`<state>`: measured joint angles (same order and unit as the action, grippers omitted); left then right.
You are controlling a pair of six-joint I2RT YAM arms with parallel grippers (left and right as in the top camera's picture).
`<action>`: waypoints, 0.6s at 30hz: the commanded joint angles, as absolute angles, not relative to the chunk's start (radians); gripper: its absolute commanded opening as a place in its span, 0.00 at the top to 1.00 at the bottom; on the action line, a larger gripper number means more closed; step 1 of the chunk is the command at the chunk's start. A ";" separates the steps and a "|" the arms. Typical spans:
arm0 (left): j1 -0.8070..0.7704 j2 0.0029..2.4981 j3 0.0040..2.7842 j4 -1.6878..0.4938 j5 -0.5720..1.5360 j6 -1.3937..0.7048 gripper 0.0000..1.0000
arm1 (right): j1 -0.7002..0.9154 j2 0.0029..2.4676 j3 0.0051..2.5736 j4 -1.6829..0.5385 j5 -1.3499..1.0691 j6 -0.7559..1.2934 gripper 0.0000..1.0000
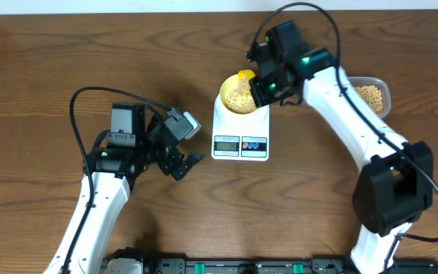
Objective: Scoop item into bowl and weigh 50g on scale
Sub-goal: 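Carry the scoop over the bowl and pour beans in with right gripper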
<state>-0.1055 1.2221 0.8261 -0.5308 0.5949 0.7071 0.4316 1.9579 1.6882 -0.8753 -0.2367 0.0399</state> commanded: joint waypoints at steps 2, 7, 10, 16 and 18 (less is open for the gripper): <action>-0.101 1.221 0.815 -0.533 0.587 0.706 0.02 | 0.495 1.915 1.715 -0.879 -0.015 -0.032 0.99; -0.101 1.221 0.815 -0.533 0.587 0.706 0.02 | 0.546 1.887 1.715 -0.880 0.113 -0.097 0.99; -0.101 1.221 0.815 -0.533 0.587 0.706 0.02 | 0.551 1.855 1.715 -0.888 0.128 -0.138 0.99; -0.101 1.221 0.815 -0.533 0.587 0.706 0.02 | 0.548 1.801 1.715 -0.937 0.034 -0.258 0.99; -0.101 1.221 0.815 -0.533 0.587 0.706 0.02 | 0.536 1.790 1.715 -0.951 -0.021 -0.278 0.99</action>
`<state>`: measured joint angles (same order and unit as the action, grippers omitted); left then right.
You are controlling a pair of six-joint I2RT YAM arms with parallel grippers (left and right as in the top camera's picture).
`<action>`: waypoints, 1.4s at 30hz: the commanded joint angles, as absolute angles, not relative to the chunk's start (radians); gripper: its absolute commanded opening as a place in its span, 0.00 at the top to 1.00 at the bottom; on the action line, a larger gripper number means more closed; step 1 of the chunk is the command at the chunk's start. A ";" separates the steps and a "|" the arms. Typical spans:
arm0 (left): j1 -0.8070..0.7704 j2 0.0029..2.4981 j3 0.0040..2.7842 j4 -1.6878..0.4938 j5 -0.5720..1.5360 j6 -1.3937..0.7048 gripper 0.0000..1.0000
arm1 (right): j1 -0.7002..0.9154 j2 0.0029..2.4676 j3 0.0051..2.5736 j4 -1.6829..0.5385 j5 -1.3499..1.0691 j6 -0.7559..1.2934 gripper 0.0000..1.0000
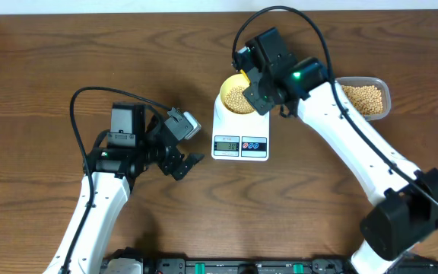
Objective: Scoop item into bowl and weigh 50g on scale
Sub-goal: 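Carry the scoop over the bowl and pour beans in with right gripper, then move the empty scoop back over the soybean tub with right gripper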
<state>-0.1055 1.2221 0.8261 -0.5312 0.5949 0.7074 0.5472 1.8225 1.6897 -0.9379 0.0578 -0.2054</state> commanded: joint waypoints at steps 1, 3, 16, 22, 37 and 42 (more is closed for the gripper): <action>-0.101 1.221 0.815 -0.533 0.587 0.706 0.02 | 0.531 1.790 1.715 -0.955 -0.033 -0.278 0.99; -0.101 1.221 0.815 -0.533 0.587 0.706 0.02 | 0.513 1.790 1.715 -0.960 -0.075 -0.278 0.99; -0.101 1.221 0.815 -0.533 0.587 0.706 0.02 | 0.024 1.731 1.917 -1.174 -0.290 -0.104 0.99; -0.101 1.221 0.815 -0.533 0.587 0.707 0.02 | -0.148 1.736 1.995 -1.344 -0.209 -0.056 0.99; -0.101 1.221 0.815 -0.533 0.587 0.706 0.02 | -0.142 1.923 1.994 -1.341 -0.185 -0.071 0.99; -0.101 1.221 0.815 -0.533 0.587 0.706 0.02 | -0.142 1.935 1.994 -1.356 -0.133 -0.114 0.99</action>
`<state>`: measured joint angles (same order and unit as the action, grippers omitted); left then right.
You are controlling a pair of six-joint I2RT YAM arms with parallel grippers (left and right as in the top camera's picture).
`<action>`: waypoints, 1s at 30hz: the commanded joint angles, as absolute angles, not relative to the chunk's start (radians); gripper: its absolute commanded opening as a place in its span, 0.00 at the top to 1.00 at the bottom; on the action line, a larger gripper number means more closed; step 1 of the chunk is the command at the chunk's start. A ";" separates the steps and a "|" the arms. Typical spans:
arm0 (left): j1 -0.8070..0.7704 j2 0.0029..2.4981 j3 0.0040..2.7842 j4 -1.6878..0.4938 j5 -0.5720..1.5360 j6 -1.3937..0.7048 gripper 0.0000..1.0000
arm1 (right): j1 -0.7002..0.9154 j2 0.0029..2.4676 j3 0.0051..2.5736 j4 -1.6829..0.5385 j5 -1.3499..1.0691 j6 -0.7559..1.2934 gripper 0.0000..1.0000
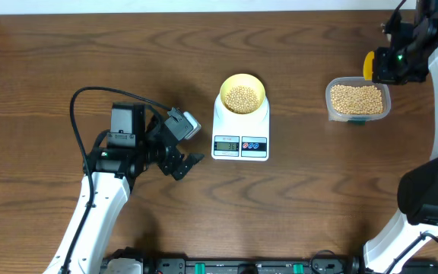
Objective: Scoop item into bowl and weigh 50g on scale
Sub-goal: 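Move the empty scoop back over the soybean tub with right gripper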
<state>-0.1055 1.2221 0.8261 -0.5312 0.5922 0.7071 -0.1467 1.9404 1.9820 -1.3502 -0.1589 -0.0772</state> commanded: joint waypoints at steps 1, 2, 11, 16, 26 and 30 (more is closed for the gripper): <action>-0.101 1.221 0.815 -0.533 0.587 0.706 0.02 | -0.142 1.935 1.994 -1.361 -0.115 -0.113 0.99; -0.101 1.221 0.815 -0.533 0.587 0.706 0.02 | -0.142 1.935 1.994 -1.369 -0.106 -0.113 0.99; -0.101 1.221 0.815 -0.533 0.587 0.706 0.02 | -0.140 1.935 1.993 -1.439 -0.115 0.022 0.99; -0.101 1.221 0.815 -0.533 0.587 0.706 0.03 | -0.140 1.935 1.993 -1.449 -0.118 0.056 0.99; -0.101 1.221 0.815 -0.533 0.587 0.706 0.03 | -0.114 1.935 1.993 -1.357 -0.186 0.115 0.99; -0.101 1.221 0.815 -0.533 0.587 0.707 0.02 | -0.114 1.935 1.993 -1.378 -0.186 0.033 0.99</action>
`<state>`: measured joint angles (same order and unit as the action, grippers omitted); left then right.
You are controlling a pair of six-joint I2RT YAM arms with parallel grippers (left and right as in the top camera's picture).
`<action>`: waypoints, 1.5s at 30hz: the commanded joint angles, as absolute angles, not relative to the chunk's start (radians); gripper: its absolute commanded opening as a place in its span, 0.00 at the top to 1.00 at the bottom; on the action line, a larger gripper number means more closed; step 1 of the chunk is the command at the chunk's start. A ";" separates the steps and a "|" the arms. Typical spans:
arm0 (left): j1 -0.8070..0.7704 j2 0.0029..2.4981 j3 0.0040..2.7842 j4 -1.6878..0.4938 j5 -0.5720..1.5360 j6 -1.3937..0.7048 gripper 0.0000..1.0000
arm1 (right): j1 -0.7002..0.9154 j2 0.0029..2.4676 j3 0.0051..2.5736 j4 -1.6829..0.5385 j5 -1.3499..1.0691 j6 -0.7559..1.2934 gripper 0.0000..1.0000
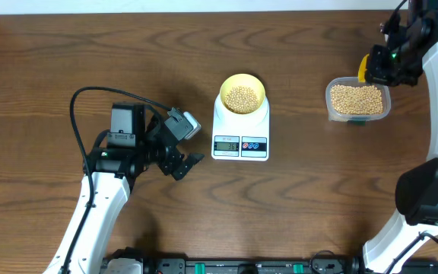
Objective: Scoop item into bowl and weigh 50g on scale
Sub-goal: 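Move the empty scoop back over the soybean tub with right gripper, then lower the yellow scoop into the tub and scoop soybeans with right gripper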
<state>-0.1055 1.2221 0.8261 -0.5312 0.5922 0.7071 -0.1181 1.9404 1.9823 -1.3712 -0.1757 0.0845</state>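
A yellow bowl [242, 94] holding beige beans sits on the white scale [240, 129] at the table's middle. A clear container of the same beans [357, 100] stands to the right. Just above its far right corner my right gripper [372, 68] is shut on a yellow scoop [365, 66]. My left gripper [186, 146] hovers left of the scale, open and empty.
The scale's display [226, 145] faces the front edge; its digits are too small to read. A black cable [90, 99] loops behind the left arm. Bare wood lies between the scale and the container.
The right gripper with the scoop has shifted slightly left and down, closer to the container's far right corner. The left arm, bowl and scale are unchanged.
At first the right gripper held the scoop tipped over the bowl on the scale, with beans in it. It was still over the bowl shortly after. Then it was far right beside the bean container, where it remains now. The left arm never moved.
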 commanded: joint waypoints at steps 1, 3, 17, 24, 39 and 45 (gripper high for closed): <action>-0.101 1.221 0.815 -0.533 0.587 0.706 0.02 | -0.114 1.936 1.993 -1.383 -0.186 0.007 0.99; -0.101 1.221 0.815 -0.533 0.587 0.706 0.02 | -0.114 1.936 1.993 -1.390 -0.186 -0.019 0.99; -0.101 1.221 0.815 -0.533 0.587 0.706 0.02 | -0.114 1.938 1.914 -1.394 -0.140 -0.084 0.99; -0.101 1.221 0.815 -0.533 0.587 0.706 0.03 | -0.114 1.938 1.802 -1.294 -0.140 -0.083 0.99; -0.101 1.221 0.815 -0.533 0.587 0.706 0.03 | -0.114 1.938 1.594 -1.076 -0.168 -0.072 0.99; -0.101 1.221 0.815 -0.533 0.587 0.706 0.02 | -0.114 1.938 1.536 -1.004 -0.265 -0.044 0.99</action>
<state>-0.1055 1.2221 0.8261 -0.5320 0.5919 0.7074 -0.1184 1.9400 1.5696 -1.0286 -0.1879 -0.0662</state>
